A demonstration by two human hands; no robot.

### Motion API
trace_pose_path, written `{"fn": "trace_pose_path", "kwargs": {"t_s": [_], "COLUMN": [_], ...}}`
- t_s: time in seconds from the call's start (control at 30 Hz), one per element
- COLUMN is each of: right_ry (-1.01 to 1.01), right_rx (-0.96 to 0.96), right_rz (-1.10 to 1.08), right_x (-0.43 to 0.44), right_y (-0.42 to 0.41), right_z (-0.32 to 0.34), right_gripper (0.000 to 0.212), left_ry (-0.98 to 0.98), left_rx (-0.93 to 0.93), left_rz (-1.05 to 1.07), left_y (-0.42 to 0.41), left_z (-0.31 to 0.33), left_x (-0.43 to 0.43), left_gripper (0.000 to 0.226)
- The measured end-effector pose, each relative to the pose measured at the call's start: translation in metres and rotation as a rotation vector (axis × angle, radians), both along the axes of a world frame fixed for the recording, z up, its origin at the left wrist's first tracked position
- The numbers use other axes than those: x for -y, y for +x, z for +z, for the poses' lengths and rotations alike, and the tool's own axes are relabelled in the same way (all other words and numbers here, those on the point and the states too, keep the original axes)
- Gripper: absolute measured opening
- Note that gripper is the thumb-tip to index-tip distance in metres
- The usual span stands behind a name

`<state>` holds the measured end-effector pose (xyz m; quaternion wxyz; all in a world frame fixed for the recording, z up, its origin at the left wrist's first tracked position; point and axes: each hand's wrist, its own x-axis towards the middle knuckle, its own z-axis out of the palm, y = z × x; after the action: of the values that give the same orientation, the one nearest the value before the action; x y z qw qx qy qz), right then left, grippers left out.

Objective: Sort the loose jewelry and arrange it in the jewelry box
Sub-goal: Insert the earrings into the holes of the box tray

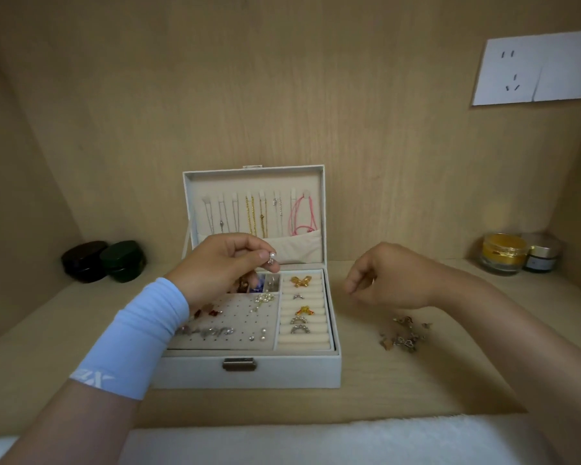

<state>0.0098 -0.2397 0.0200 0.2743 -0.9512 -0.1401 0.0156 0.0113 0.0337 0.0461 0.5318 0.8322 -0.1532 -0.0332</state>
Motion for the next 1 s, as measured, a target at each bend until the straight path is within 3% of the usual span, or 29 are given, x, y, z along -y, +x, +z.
{"fn": "trace_pose_path", "kwargs": {"t_s": [0.13,0.3,0.57,1.0], "right_ry": [0.148,0.035,-0.191,-0.078], "right_rx": [0.053,0.03,-0.097,-0.043], "right_rz": [0.052,0.199,0.213,0.23], "right_x": [-0.026,-0.081,-0.132,-0.131], "right_y": [-0.002,0.0,0.01,0.013], "right_z": [0.017,0.026,0.029,0.033], "right_gripper": [0.014,0.016,0.012,0.017], "left_ry": [-0.006,-0.062,-0.167,-0.227], "left_rx": [0.037,0.058,0.061,0.11], "left_rz": [0.073,0.099,0.069,0.115], "left_y": [0.001,0.002,0.006,0.009], "left_z": [-0.001,-0.006,-0.016,-0.019], "left_x": [-0.031,-0.055,-0.078,-0.083], "left_gripper": [0.015,0.017,0.012,0.008]}}
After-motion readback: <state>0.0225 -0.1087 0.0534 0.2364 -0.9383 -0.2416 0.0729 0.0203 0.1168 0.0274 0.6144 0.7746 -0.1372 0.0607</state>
